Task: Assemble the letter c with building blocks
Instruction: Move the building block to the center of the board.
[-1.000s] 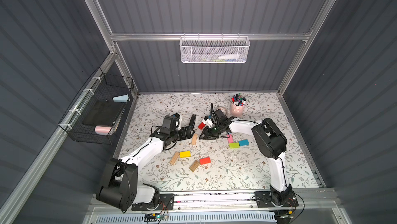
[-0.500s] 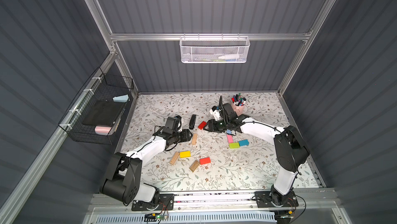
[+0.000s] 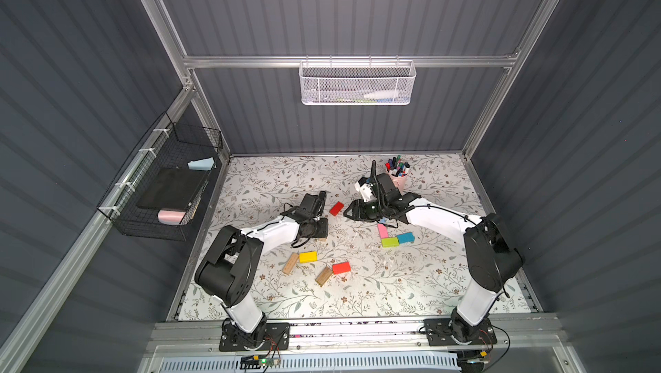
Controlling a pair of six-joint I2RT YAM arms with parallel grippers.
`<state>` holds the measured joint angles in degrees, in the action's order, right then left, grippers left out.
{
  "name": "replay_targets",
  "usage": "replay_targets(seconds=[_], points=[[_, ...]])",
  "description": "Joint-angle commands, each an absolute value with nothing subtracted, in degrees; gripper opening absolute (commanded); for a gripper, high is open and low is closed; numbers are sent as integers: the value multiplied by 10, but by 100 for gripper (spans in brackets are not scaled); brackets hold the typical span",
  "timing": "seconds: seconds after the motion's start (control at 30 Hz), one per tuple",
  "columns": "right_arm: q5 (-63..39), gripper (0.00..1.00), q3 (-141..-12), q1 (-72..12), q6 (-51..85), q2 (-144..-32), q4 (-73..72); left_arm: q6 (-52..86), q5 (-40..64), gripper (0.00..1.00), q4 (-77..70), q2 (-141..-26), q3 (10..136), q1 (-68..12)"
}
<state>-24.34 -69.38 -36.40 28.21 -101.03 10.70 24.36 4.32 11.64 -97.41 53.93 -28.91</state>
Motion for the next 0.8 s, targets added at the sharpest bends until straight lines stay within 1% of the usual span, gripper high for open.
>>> replay_targets(seconds=[0.0,0.4,0.63,0.77], points=[[-247,47,-684,-360,275,-997,105,241,11,39,150,-991,562,-296],[-266,46,-675,-350,274,-998,91,241,37,38,142,-1019,572,-305],[-266,45,-670,-346,272,-991,88,243,35,31,140,-1032,582,-307],[-254,44,-669,-344,275,-988,96,245,30,30,137,-1043,591,-307]])
